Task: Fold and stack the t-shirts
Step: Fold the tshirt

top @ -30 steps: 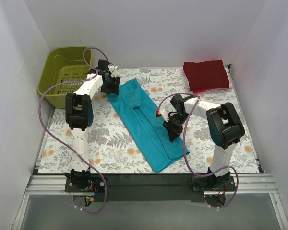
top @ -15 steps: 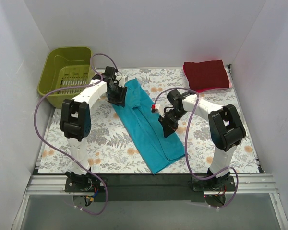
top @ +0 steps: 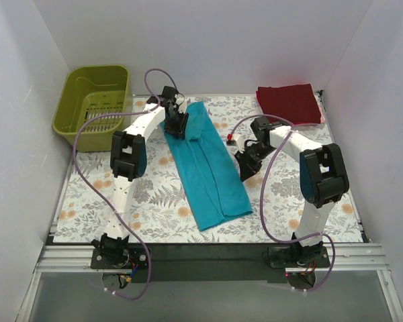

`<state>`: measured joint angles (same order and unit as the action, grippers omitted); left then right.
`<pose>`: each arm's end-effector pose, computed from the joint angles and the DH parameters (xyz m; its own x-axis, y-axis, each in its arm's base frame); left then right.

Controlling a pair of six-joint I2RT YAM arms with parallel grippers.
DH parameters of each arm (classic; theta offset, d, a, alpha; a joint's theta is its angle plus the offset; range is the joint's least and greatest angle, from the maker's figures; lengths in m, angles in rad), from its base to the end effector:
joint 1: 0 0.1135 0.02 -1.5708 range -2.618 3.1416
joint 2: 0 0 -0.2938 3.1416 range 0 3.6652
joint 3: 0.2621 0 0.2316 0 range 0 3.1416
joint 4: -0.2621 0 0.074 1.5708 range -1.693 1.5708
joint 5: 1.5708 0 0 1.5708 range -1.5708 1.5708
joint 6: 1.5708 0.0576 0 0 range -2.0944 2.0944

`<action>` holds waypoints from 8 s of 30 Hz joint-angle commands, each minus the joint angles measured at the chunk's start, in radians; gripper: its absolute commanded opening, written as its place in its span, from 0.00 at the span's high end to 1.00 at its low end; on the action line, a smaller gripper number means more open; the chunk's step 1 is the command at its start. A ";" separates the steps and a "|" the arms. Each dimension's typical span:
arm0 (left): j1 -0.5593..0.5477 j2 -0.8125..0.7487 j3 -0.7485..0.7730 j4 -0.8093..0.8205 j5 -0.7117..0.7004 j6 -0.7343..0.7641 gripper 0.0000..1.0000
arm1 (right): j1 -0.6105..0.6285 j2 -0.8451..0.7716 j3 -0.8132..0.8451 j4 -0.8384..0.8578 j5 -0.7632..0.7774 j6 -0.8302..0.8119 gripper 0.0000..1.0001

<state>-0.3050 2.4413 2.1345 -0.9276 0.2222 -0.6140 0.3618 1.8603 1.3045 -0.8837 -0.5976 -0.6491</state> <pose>0.4912 -0.1680 0.1696 -0.9447 -0.2918 -0.1499 -0.2226 0.9059 -0.3602 0.3079 0.1512 0.2075 -0.5201 -0.7311 -0.4415 -0.8485 0.3831 0.3652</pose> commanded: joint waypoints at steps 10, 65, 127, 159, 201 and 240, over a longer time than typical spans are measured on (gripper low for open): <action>-0.003 0.064 0.196 0.360 -0.056 0.059 0.41 | -0.046 0.046 0.113 0.028 -0.053 0.034 0.86; -0.450 -1.319 -1.648 0.697 0.125 0.527 0.39 | 0.453 -0.626 -0.752 0.724 0.202 -0.331 0.47; -0.464 -1.213 -1.648 0.707 0.164 0.562 0.48 | 0.447 -0.540 -0.651 0.568 0.142 -0.225 0.46; -0.460 -1.087 -1.592 0.667 0.163 0.579 1.00 | 0.390 -0.320 -0.574 0.523 0.239 -0.196 0.99; -0.099 -0.911 -1.040 0.334 0.453 0.666 1.00 | 0.181 -0.115 0.149 0.020 -0.027 -0.431 0.99; 0.061 -0.361 -0.440 0.248 0.381 0.688 1.00 | 0.011 0.487 0.878 -0.063 -0.103 -0.653 0.99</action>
<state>-0.2592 2.1628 1.6901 -0.6769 0.6186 0.0849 0.3851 2.3760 2.1612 -0.9817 -0.6598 -1.2907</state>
